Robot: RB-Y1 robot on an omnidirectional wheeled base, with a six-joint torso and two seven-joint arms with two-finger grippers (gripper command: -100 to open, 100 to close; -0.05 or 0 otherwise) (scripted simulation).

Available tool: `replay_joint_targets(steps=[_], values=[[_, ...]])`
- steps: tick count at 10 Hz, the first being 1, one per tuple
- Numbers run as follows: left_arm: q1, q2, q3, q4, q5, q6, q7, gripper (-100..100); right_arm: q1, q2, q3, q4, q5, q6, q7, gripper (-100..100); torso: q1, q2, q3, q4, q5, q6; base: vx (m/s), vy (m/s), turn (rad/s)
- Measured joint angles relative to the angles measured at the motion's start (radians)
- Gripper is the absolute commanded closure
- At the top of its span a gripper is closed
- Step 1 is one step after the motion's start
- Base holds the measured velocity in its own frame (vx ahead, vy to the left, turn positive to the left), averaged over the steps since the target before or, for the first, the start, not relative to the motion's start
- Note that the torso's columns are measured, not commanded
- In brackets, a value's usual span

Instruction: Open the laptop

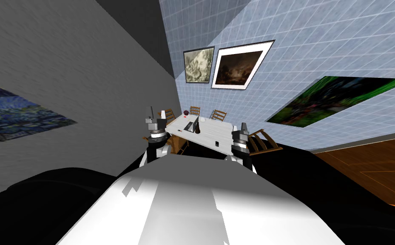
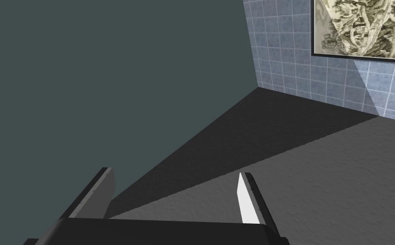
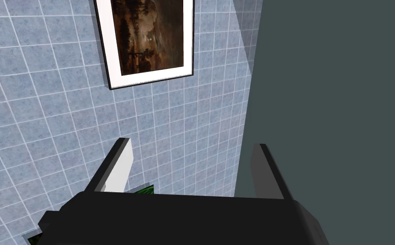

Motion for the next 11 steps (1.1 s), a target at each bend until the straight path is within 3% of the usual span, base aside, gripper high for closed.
replay_joint_targets(steps=[2, 9, 10, 11], values=[[0.000, 0.000, 0.000, 0.000, 0.000, 0.000, 0.000, 0, 0.000, 0.000, 0.000, 0.000, 0.000, 0.000, 0.000, 0, 0.000, 0.104, -0.209, 0.105, 0.000, 0.000, 0.000, 0.000, 0.000], [0.000, 0.000, 0.000, 0.000, 0.000, 0.000, 0.000, 0, 0.000, 0.000, 0.000, 0.000, 0.000, 0.000, 0.000, 0, 0.000, 0.618, -1.234, 0.617, 0.000, 0.000, 0.000, 0.000, 0.000], [0.000, 0.000, 0.000, 0.000, 0.000, 0.000, 0.000, -100, 0.000, 0.000, 0.000, 0.000, 0.000, 0.000, 0.000, 0, 0.000, 0.691, -1.382, 0.691, 0.000, 0.000, 0.007, -0.002, -0.016], [-0.003, 0.019, -0.001, 0.002, -0.002, 0.004, -0.001, -100, 0.000, 0.000, 0.000, 0.000, 0.000, 0.000, 0.000, 0, 0.000, 0.725, -1.451, 0.724, 0.000, 0.000, 0.006, -0.003, -0.025]])
